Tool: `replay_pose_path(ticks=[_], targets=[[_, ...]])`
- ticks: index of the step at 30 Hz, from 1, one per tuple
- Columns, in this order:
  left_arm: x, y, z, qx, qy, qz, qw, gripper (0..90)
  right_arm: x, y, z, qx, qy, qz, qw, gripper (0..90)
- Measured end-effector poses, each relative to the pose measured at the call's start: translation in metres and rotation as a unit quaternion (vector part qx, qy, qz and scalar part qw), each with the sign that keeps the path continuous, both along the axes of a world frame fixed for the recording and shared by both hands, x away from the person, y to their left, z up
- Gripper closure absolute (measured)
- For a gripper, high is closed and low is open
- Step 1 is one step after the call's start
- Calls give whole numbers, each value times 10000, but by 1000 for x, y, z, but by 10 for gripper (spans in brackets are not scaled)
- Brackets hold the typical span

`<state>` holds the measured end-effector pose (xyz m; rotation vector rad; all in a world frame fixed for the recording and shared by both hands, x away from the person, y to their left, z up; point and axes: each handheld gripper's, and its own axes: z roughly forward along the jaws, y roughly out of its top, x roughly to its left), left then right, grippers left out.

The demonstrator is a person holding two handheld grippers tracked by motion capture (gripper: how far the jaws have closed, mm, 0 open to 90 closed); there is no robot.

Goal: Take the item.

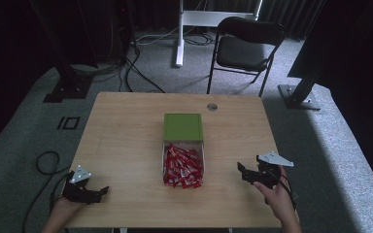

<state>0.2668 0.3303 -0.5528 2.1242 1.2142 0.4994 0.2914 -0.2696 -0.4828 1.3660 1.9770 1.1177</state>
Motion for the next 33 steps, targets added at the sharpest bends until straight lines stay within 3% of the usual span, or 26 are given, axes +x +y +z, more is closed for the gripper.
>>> replay_pose_path(ticks=[21, 33], targets=[[0, 0, 0, 4, 7, -2, 10000, 7, 3, 48, 32, 146, -382, 701, 9967, 167], [0, 0, 0, 1, 8, -2, 10000, 7, 8, 89, 43, 239, -479, 1222, 9911, 167]])
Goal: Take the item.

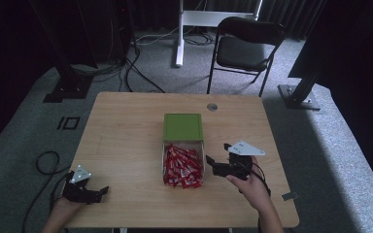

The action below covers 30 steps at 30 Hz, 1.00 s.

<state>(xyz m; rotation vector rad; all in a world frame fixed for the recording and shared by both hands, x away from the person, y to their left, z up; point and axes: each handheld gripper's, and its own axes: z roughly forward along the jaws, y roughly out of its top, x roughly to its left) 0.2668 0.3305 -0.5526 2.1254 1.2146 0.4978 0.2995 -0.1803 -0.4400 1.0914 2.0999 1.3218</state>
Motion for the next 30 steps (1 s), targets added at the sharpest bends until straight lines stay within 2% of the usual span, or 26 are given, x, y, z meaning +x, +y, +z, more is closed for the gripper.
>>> replay_pose_path(ticks=[12, 16, 28, 30], targets=[[0, 0, 0, -6, -4, 8, 10000, 7, 2, 32, 0, -40, -1, 374, 9993, 187], [0, 0, 0, 2, -1, 3, 10000, 7, 2, 42, 0, -122, -9, 514, 9986, 197], [0, 0, 0, 6, -4, 0, 10000, 7, 4, 67, -5, -203, 59, 714, 9972, 227], [0, 0, 0, 5, -4, 2, 10000, 7, 4, 72, -7, -215, 93, 767, 9968, 260]])
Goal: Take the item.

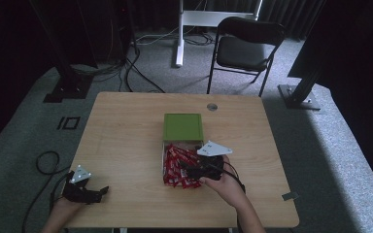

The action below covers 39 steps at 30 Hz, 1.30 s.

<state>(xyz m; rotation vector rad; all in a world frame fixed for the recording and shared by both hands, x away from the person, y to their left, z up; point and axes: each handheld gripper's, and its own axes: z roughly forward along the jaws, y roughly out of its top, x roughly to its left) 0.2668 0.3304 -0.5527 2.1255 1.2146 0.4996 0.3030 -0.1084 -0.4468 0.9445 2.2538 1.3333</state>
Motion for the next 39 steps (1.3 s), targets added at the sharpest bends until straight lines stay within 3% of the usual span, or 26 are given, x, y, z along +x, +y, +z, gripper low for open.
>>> replay_pose_path(ticks=[6, 11, 17, 18, 20, 21, 27, 29, 39], targets=[[0, 0, 0, 0, 0, -2, 10000, 7, -1, 13, -6, -97, -4, 138, 9999, 348], [0, 0, 0, -3, 3, 0, 10000, 7, 3, 19, -13, -112, 16, 247, 9996, 486], [0, 0, 0, -4, 3, 1, 10000, 7, 7, 24, -19, -168, 186, 176, 9995, 584], [0, 0, 0, -2, 3, -1, 10000, 7, 9, 25, -20, -144, 267, 205, 9993, 634], [0, 0, 0, -7, 1, 4, 10000, 7, 11, 26, -23, -119, 489, 261, 9984, 651], [0, 0, 0, -8, 1, 5, 10000, 7, 11, 27, -23, -178, 488, 207, 9984, 672], [0, 0, 0, -11, -1, 6, 10000, 7, 9, 34, -25, -481, 443, -58, 9978, 681], [0, 0, 0, -4, 2, 0, 10000, 7, 10, 37, -30, -694, 496, -95, 9963, 676], [0, 0, 0, -2, 2, -1, 10000, 7, 14, 47, -39, -945, 582, -415, 9930, 726]])
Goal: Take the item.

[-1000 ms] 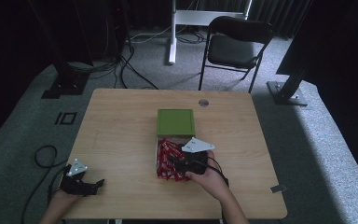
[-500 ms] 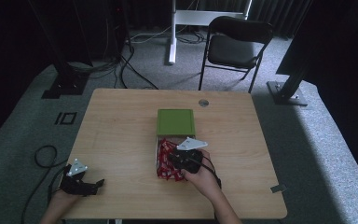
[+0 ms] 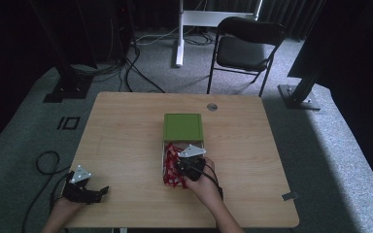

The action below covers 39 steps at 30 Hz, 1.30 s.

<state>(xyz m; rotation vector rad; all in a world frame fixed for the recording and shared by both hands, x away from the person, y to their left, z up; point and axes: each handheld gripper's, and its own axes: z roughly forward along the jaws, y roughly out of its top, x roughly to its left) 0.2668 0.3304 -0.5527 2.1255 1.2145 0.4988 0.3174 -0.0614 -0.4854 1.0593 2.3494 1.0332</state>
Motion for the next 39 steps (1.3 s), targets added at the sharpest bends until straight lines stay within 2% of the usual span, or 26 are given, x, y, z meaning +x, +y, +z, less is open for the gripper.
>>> replay_pose_path(ticks=[2, 4, 7, 16, 24, 39], targets=[[0, 0, 0, -3, -1, 1, 10000, 7, -1, 1, 0, -41, -3, -51, 10000, 801], [0, 0, 0, -7, -3, 4, 10000, 7, -2, 1, 2, -35, -34, -66, 10000, 815], [0, 0, 0, -6, -1, 4, 10000, 7, -2, -2, 4, 78, -6, 13, 10000, 817], [0, 0, 0, -4, -5, 2, 10000, 7, -6, -12, 11, 380, -31, -1, 9993, 822], [0, 0, 0, -4, -5, 0, 10000, 7, -14, -19, 19, 410, -130, 110, 9990, 823], [0, 0, 0, -5, -6, 2, 10000, 7, -26, -30, 28, 627, -149, 180, 9978, 824]])
